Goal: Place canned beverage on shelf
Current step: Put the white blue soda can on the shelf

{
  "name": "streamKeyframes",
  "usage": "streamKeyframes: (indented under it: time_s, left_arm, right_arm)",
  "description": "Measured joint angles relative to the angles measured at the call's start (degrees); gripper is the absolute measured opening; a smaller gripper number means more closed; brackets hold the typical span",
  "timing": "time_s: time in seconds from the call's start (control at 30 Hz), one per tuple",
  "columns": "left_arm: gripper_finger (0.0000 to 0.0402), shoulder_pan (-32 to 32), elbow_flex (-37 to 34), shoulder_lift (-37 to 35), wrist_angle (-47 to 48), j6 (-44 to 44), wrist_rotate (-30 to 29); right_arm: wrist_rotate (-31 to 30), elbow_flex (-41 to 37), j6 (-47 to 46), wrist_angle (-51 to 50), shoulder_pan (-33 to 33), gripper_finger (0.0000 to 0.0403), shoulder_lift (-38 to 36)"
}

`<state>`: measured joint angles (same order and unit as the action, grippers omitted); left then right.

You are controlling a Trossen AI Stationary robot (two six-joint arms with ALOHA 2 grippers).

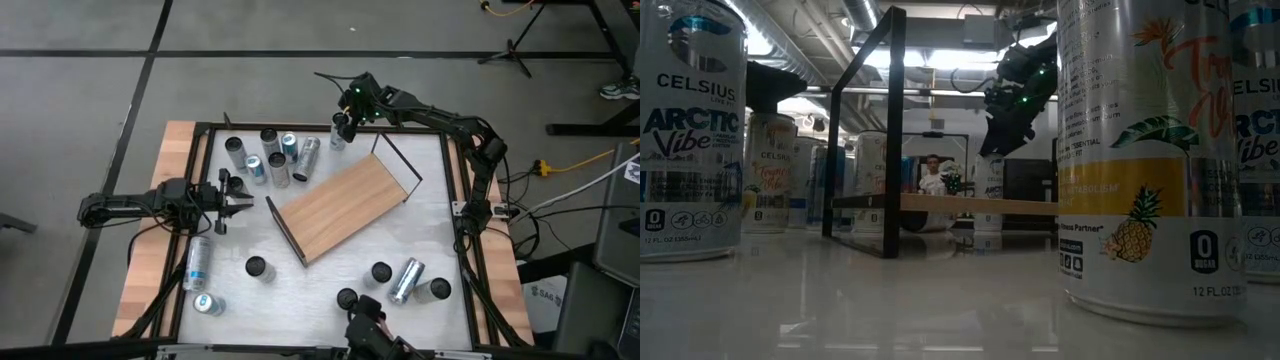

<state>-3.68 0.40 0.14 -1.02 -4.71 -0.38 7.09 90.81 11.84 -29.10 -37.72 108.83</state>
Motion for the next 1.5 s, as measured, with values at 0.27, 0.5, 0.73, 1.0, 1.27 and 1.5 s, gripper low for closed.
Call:
streamKeyframes:
  time_s: [0.27, 0.5, 0.73, 1.0, 1.27, 1.5]
  left_arm:
    - [0.0092, 0.02, 0.00, 0.00, 0.00, 0.00, 0.00]
    - [0.0092, 0.01, 0.00, 0.00, 0.02, 0.00, -0.01]
    - [0.0092, 0.00, 0.00, 0.00, 0.00, 0.00, 0.00]
    - [0.0092, 0.01, 0.00, 0.00, 0.00, 0.00, 0.00]
    - [0.0092, 0.00, 0.00, 0.00, 0.00, 0.00, 0.00]
    - [0.0092, 0.01, 0.00, 0.00, 0.00, 0.00, -0.02]
  right_arm:
    - [-0.57, -0.67, 0.34, 1.96, 2.28, 0.0358, 2.48]
    - [-2.14, -0.64, 0.14, 2.56, 2.45, 0.0315, 2.72]
    - [-2.77, -0.62, -0.36, 2.54, 2.52, 0.0237, 2.72]
    - [-4.09, -0.75, -4.45, 0.38, 2.52, 0.0247, 0.32]
    - [-5.11, -0.66, -7.80, -6.32, 2.52, 0.0243, -8.41]
    - [-5.41, -0.58, -11.23, -14.68, 3.85, 0.0246, -15.89]
